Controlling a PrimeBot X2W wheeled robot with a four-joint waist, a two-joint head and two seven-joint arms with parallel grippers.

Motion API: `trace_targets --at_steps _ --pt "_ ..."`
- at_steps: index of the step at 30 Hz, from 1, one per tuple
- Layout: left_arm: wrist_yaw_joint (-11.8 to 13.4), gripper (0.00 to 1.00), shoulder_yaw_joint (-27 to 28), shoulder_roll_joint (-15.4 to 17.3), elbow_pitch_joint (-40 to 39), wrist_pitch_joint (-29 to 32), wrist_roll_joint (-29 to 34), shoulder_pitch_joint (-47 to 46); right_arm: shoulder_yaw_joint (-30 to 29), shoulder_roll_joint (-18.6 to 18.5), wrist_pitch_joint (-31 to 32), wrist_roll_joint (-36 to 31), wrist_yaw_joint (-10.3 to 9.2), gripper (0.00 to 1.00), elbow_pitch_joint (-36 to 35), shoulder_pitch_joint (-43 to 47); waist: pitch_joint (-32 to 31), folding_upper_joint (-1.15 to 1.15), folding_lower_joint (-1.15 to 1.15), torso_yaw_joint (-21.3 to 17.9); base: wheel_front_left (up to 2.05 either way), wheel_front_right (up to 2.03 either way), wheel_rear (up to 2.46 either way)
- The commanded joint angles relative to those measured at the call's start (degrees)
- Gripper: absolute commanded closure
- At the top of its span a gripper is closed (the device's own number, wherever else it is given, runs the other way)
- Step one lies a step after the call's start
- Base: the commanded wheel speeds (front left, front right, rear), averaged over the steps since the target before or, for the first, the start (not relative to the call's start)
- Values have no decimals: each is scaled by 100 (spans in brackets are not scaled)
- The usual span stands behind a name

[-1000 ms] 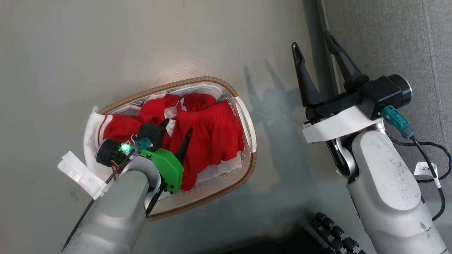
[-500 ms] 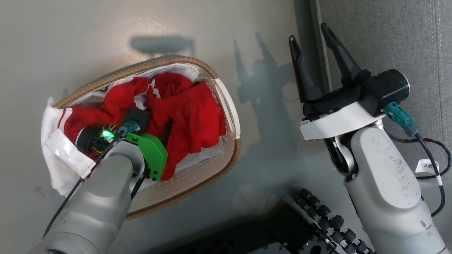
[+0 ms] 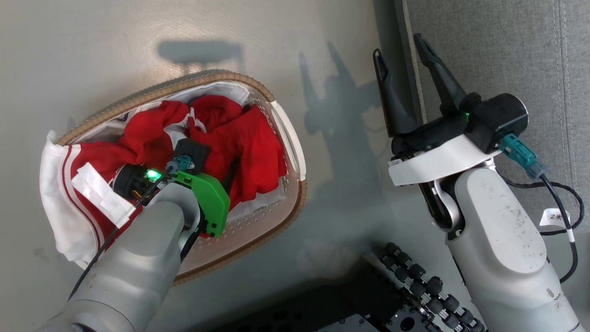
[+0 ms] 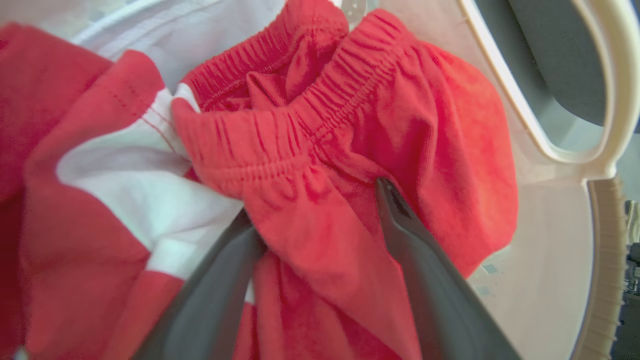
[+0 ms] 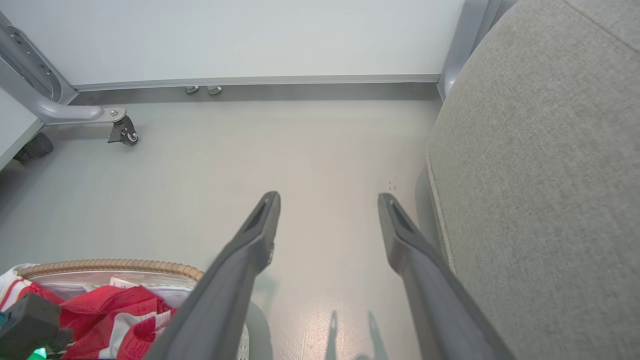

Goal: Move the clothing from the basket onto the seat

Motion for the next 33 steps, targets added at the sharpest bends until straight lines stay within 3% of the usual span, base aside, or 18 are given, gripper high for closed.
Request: trace_targets --at_steps 1,2,3,4,5,15,21,33 --pt "-14 0 -89 64 -59 42 -126 64 16 -7 -11 35 -5 0 12 25 4 0 0 -2 0 0 0" --pt "-15 0 -191 83 -129 72 -180 68 21 -8 -11 49 -5 0 16 28 6 0 0 -6 0 0 0" --pt "-14 12 -263 105 -180 102 -251 76 24 -8 -11 57 -5 0 19 31 7 0 0 -7 0 0 0" --pt "-14 72 -356 150 -243 104 -323 68 24 -8 -11 66 -5 0 23 33 7 0 0 -7 0 0 0" --pt "-14 100 -417 188 -272 92 -386 49 22 -8 -11 73 -6 0 29 35 3 0 0 -6 0 0 0" --pt "-14 100 -574 429 -516 -186 -827 25 43 -10 -11 166 -5 0 159 77 -416 0 0 24 0 0 0" --pt "-14 100 103 507 -1075 -182 -469 236 83 -12 -12 176 -5 0 348 170 -969 0 0 142 0 0 0" --pt "-14 100 1568 183 -2123 -184 450 1430 84 -15 -11 24 -5 0 836 607 -2292 0 0 607 0 0 0"
